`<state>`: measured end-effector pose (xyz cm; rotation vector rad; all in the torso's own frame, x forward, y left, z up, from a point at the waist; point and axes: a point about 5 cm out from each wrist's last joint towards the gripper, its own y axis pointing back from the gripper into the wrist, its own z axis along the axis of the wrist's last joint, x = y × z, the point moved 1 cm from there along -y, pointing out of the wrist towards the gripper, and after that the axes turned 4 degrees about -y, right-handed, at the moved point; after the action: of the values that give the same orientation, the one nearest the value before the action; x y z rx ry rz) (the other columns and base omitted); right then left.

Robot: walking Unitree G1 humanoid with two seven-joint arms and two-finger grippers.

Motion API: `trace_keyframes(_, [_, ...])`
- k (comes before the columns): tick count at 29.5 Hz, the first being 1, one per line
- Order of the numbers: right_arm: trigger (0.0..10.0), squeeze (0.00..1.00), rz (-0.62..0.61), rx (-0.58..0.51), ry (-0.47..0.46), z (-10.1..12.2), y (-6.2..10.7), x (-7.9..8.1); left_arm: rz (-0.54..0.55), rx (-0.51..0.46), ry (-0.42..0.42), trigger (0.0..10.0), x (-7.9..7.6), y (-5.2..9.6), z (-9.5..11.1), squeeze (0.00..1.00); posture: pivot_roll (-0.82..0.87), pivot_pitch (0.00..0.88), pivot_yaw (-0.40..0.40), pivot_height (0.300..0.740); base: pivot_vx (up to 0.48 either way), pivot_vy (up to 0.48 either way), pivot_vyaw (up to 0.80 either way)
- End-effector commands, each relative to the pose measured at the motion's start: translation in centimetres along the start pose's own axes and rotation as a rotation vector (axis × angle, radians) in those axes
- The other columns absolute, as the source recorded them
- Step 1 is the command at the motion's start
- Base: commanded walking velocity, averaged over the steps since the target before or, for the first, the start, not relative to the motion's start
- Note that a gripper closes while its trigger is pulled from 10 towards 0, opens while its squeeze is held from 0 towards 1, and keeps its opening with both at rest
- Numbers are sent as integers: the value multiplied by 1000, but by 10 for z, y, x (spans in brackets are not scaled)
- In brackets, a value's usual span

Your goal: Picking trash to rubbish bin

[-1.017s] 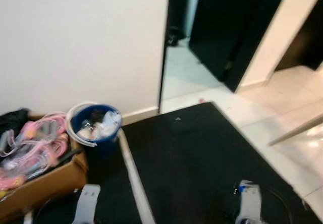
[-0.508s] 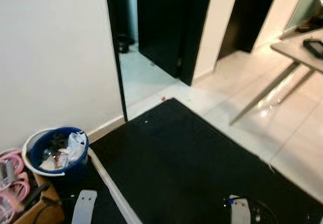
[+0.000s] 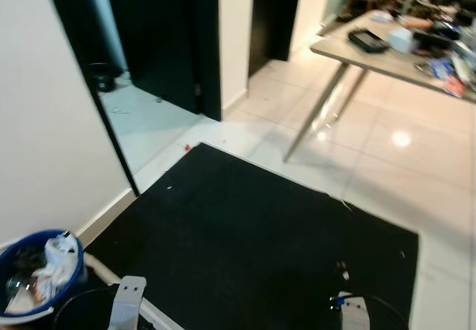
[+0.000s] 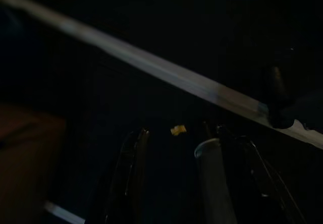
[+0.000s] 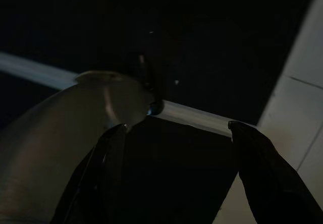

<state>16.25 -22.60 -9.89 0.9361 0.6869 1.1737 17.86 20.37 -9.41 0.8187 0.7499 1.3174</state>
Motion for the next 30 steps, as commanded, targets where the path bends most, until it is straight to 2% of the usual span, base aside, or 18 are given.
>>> trace_keyframes(1, [10000, 0, -1, 16, 10, -4, 0, 0, 7, 9, 14, 10000, -1, 1, -5, 0, -46, 42, 61, 740, 0, 0, -800])
trace_keyframes(9, [10000, 0, 6, 10, 40, 0, 0, 2, 49, 18, 49, 10000, 10, 4, -14, 0, -28, 57, 42, 740, 0, 0, -800])
trace_keyframes(21, [10000, 0, 2, -27, 47, 15, -1, 0, 86, -26, 75, 10000, 20, 5, -2, 0, -16, 71, 33, 740, 0, 0, -800])
trace_keyframes(28, [10000, 0, -20, -44, 50, 17, 0, -2, 81, -39, 85, 10000, 19, 4, 2, 0, -17, 74, 34, 740, 0, 0, -800])
trace_keyframes(30, [10000, 0, -26, -47, 56, 17, 0, -3, 74, -42, 85, 10000, 17, 4, 3, 0, -17, 74, 34, 740, 0, 0, 0])
